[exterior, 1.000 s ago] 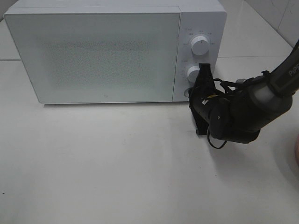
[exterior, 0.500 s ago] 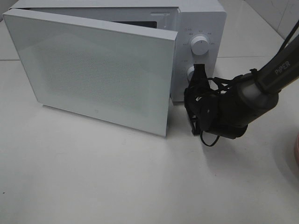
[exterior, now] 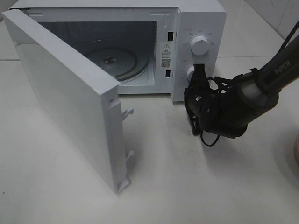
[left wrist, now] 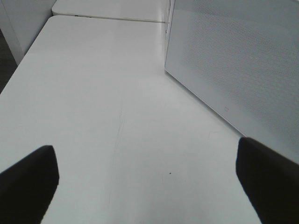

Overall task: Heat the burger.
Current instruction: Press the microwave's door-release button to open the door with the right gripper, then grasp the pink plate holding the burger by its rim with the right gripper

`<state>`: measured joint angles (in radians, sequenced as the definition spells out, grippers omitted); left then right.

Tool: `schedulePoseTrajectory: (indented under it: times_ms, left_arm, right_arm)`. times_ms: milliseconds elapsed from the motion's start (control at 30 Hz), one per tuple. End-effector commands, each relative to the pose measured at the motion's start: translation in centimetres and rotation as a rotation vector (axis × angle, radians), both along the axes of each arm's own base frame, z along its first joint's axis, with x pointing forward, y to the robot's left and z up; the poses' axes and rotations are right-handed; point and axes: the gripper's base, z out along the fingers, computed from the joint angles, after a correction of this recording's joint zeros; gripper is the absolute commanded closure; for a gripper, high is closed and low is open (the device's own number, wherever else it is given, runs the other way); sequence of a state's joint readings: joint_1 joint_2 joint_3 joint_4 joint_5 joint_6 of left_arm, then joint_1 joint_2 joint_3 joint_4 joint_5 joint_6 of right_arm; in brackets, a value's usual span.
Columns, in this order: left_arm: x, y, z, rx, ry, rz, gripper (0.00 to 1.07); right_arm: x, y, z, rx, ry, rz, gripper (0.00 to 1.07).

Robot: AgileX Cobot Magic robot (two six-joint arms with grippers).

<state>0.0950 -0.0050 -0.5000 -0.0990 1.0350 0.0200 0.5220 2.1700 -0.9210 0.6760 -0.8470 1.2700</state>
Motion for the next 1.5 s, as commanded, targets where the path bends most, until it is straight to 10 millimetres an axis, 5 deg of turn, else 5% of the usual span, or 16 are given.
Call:
schedulePoseTrajectory:
  times_ms: [33, 733, 1200, 1500]
  left_arm:
    - [-0.3, 0.0, -0.1, -0.005, -0.028, -0.002, 0.09]
    - [-0.3, 0.0, -0.1, -0.006, -0.028, -0.002, 0.09]
    - [-0.3, 0.0, -0.1, -0.006, -0.028, -0.002, 0.09]
    - [-0.3, 0.0, -0.1, -0.006, -0.028, -0.002, 0.09]
  right_arm:
    - [2.2, -0.2, 3.1, -0.007, -0.202, 0.002, 1.07]
    - [-2.8, 0.2, 1.5, -0.001, -0.017, 0.061, 1.07]
    - [-6.6, -1.8, 4.4, -0.041, 0.03, 0.122, 1.07]
    - [-9.0, -1.5, 7.0, -0.227, 0.15, 0.402, 1.06]
